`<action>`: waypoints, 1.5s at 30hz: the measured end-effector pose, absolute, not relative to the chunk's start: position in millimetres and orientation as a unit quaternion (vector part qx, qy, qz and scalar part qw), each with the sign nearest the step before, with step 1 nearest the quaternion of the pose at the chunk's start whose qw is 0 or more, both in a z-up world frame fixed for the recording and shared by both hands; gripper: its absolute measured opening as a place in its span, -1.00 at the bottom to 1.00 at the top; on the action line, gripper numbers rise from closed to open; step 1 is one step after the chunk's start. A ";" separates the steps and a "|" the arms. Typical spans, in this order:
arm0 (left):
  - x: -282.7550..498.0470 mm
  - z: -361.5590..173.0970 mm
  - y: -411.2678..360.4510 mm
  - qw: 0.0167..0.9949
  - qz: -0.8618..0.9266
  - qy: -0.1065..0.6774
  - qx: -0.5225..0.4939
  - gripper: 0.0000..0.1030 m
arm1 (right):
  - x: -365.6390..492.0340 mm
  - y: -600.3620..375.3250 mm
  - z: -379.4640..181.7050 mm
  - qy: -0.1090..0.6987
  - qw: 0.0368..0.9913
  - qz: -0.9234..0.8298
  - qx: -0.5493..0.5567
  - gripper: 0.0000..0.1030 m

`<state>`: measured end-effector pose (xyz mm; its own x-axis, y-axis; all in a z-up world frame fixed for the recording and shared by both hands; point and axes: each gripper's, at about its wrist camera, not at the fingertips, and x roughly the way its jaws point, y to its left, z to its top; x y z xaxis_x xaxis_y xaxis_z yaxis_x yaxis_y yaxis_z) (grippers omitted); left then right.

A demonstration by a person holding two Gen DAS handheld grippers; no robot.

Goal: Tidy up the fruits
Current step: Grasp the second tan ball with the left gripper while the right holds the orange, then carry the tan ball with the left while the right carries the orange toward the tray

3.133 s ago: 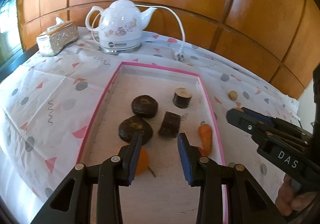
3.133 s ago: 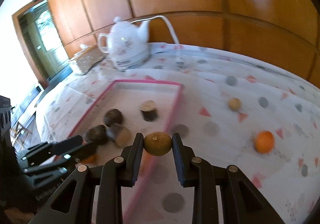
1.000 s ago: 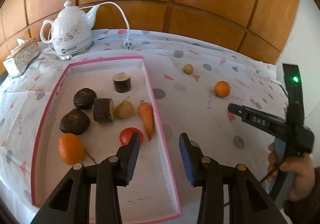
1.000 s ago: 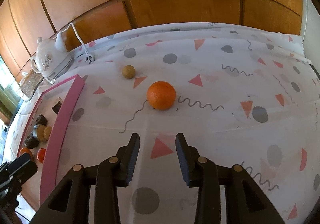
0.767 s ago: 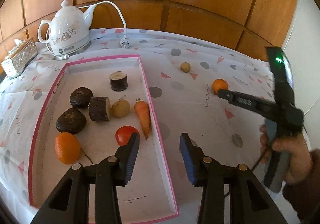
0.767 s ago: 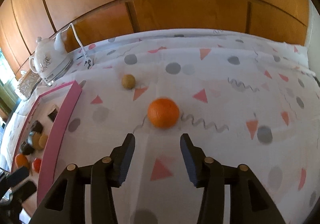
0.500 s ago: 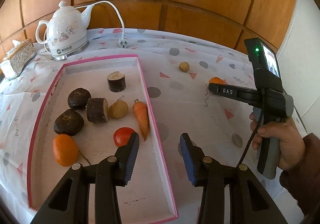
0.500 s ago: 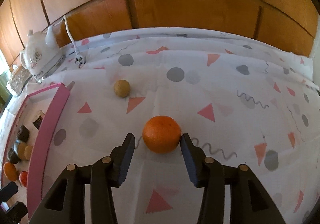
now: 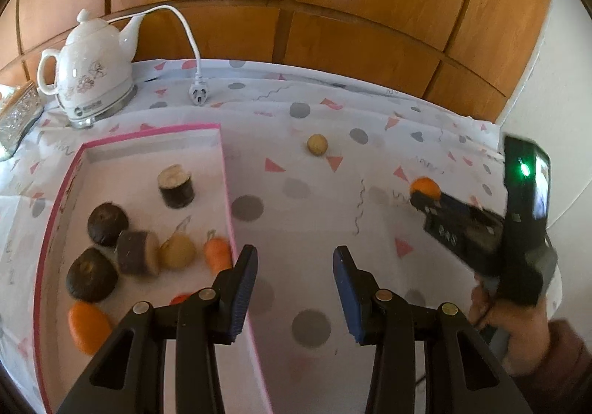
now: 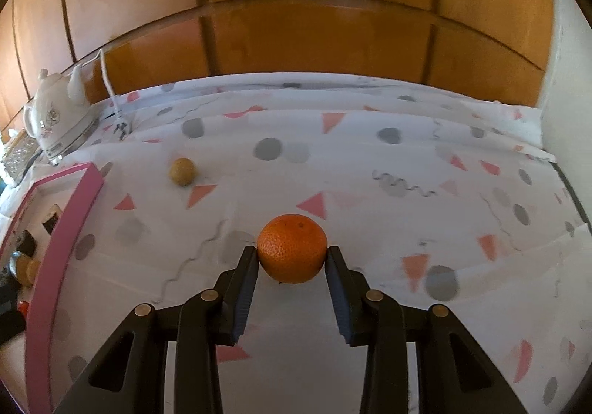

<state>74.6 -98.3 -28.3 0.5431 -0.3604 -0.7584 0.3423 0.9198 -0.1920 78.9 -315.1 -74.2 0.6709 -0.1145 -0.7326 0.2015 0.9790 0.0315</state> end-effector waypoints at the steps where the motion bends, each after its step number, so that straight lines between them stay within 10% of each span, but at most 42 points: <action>1: 78.5 -27.9 -100.2 0.877 -0.202 0.437 -0.014 -0.16 | 77.0 -317.5 -74.8 0.395 0.912 -0.090 0.055 -0.27; 28: 229.7 -69.7 -208.8 0.856 -0.183 0.483 0.026 -0.22 | 76.9 -335.0 -88.2 0.402 0.907 -0.073 0.100 -0.27; 30: 238.7 -79.1 -211.5 0.851 -0.176 0.493 0.031 -0.47 | 76.3 -335.7 -88.2 0.401 0.907 -0.072 0.103 -0.27; 45: 156.2 -54.3 -196.8 0.855 -0.205 0.475 0.040 -0.51 | 74.5 -337.8 -85.8 0.402 0.906 -0.066 0.112 -0.27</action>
